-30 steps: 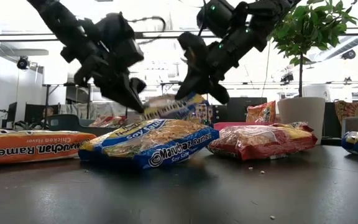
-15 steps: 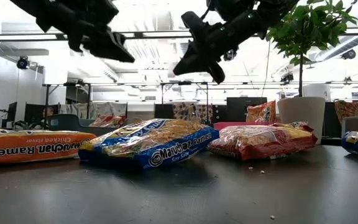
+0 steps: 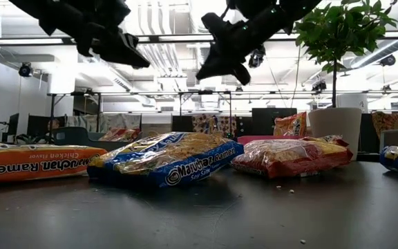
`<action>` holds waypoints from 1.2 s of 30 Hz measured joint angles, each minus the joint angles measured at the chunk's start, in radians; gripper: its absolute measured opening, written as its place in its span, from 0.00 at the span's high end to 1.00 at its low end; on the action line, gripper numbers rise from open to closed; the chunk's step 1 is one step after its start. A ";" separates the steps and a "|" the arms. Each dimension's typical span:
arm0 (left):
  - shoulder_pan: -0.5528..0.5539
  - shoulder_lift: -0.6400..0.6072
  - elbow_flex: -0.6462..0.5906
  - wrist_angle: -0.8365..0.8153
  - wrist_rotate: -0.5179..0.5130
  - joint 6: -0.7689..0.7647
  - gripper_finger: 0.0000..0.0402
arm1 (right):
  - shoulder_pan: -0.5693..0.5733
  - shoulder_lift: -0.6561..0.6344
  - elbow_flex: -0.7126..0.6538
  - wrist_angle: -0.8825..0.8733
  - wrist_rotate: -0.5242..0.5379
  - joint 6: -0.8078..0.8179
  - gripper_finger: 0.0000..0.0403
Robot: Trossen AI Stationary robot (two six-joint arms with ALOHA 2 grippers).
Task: Sort Maruchan noodles
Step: Put the blue noodle pack into the yellow bin
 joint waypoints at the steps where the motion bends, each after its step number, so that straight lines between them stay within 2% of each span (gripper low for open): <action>1: 0.000 0.012 0.000 0.007 0.000 0.002 1.00 | 0.000 -0.001 0.001 -0.031 0.000 0.000 0.98; 8: -0.001 0.091 0.002 0.073 0.000 0.024 1.00 | 0.002 0.028 -0.048 -0.118 0.018 0.034 0.98; 20: -0.001 0.172 0.003 0.127 0.001 -0.031 1.00 | 0.002 0.215 -0.086 -0.103 0.165 0.035 0.98; 22: -0.001 0.186 0.003 0.126 0.001 -0.068 1.00 | 0.002 0.236 -0.086 -0.077 0.146 0.036 0.98; 26: -0.001 0.228 0.003 0.128 0.002 -0.148 1.00 | 0.006 0.252 -0.069 -0.052 0.028 0.080 0.98; 33: -0.004 0.329 0.003 0.133 0.017 -0.211 1.00 | 0.016 0.176 -0.049 -0.056 -0.012 0.069 0.98; 36: -0.005 0.378 0.002 0.156 0.036 -0.233 1.00 | 0.010 0.132 -0.050 -0.113 -0.019 0.039 0.98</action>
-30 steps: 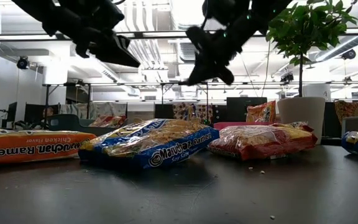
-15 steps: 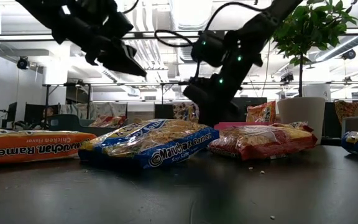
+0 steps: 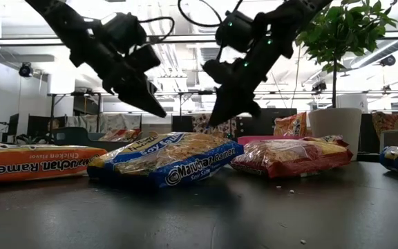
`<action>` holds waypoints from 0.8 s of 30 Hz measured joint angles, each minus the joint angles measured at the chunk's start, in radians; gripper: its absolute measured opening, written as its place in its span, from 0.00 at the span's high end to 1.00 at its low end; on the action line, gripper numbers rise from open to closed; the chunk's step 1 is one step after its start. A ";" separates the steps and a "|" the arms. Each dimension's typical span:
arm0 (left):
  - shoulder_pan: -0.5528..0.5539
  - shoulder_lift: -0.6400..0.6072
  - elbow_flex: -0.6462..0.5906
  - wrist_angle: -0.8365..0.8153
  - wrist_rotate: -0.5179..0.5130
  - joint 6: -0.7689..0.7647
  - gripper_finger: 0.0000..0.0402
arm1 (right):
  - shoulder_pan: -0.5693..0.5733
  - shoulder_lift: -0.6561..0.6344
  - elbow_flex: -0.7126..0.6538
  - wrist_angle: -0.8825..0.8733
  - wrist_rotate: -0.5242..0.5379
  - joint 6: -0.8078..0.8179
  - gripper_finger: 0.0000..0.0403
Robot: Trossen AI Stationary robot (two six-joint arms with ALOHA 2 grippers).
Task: Sort Maruchan noodles
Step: Put the blue noodle pack into the yellow bin
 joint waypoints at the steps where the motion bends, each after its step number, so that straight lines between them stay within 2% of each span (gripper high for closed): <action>1: -0.001 0.017 0.000 0.017 0.003 -0.007 1.00 | -0.004 -0.014 0.000 -0.022 -0.001 -0.007 0.98; 10: -0.012 0.158 0.000 0.164 0.005 -0.048 1.00 | -0.030 -0.082 -0.005 -0.169 0.004 -0.053 0.98; 24: -0.023 0.240 0.000 0.236 0.004 -0.082 1.00 | -0.081 -0.079 -0.093 -0.162 0.020 -0.065 0.98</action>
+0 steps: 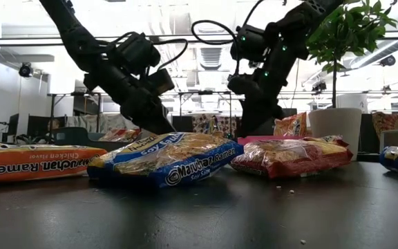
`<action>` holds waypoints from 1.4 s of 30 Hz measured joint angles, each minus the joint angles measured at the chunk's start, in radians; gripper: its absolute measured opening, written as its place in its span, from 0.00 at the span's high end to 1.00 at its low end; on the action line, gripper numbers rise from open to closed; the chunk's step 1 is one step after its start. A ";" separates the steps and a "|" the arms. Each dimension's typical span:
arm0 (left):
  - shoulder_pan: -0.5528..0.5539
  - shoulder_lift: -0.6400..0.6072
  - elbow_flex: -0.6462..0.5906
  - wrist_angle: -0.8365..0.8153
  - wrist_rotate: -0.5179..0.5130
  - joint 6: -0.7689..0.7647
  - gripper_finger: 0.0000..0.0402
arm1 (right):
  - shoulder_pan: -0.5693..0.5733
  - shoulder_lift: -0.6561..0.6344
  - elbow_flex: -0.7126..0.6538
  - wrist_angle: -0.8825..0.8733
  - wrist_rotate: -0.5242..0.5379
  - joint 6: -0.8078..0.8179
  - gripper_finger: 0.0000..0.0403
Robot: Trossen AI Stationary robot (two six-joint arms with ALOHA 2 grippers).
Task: Sort Maruchan noodles
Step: Put the blue noodle pack into the yellow bin
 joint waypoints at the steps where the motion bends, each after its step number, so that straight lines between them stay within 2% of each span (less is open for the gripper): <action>1: 0.000 0.000 0.000 0.003 0.000 0.000 1.00 | -0.002 0.000 -0.005 0.002 0.000 0.000 0.98; 22: 0.000 0.000 0.000 0.031 -0.002 0.002 1.00 | -0.003 0.000 -0.015 0.049 0.000 0.002 0.98; 27: 0.000 0.000 0.000 0.031 -0.002 0.001 1.00 | -0.007 0.000 -0.015 0.057 -0.004 0.061 0.96; 31: 0.000 0.000 0.000 0.031 -0.002 0.001 1.00 | -0.013 -0.001 -0.015 0.049 -0.031 0.120 0.87; 42: 0.000 0.000 0.000 0.033 -0.002 0.001 1.00 | -0.012 -0.001 -0.021 0.047 -0.063 0.124 0.43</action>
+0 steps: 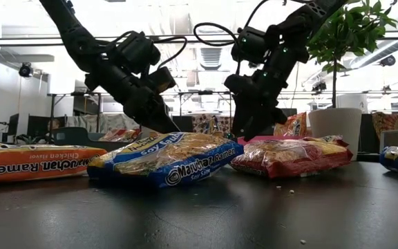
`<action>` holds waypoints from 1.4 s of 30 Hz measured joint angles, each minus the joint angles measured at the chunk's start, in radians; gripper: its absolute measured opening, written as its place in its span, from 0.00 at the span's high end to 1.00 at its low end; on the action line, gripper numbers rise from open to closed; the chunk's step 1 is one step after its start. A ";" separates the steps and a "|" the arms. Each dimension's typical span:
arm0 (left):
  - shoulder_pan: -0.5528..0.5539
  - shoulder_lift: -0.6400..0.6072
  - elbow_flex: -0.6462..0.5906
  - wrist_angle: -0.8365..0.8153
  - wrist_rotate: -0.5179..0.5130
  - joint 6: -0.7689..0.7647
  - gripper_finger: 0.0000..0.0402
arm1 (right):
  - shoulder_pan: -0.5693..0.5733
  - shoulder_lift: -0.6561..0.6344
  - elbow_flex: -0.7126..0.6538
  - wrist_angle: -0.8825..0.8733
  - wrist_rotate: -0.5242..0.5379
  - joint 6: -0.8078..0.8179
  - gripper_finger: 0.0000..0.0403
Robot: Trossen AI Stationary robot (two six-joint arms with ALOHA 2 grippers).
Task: Sort Maruchan noodles
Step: Put the blue noodle pack into the yellow bin
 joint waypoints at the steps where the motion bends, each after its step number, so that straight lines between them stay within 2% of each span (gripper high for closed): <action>1: 0.000 0.000 0.000 0.001 0.000 0.000 1.00 | 0.000 0.000 -0.002 0.003 0.000 0.000 0.40; 6: 0.000 0.000 0.000 0.002 0.000 0.000 1.00 | 0.000 0.000 -0.039 0.066 0.000 0.018 0.27; 12: 0.000 0.000 -0.002 0.002 0.001 0.000 1.00 | 0.000 0.000 -0.118 0.218 -0.061 0.070 0.20; 22: -0.002 0.006 -0.002 0.006 0.001 -0.009 1.00 | -0.003 0.000 -0.199 0.430 -0.067 0.103 0.19; 33: -0.002 0.146 -0.002 0.018 0.002 -0.032 1.00 | -0.009 0.000 -0.238 0.534 -0.042 0.079 0.20; 42: -0.002 0.172 -0.001 0.059 0.006 -0.022 1.00 | -0.006 0.087 -0.250 0.674 -0.082 0.100 0.21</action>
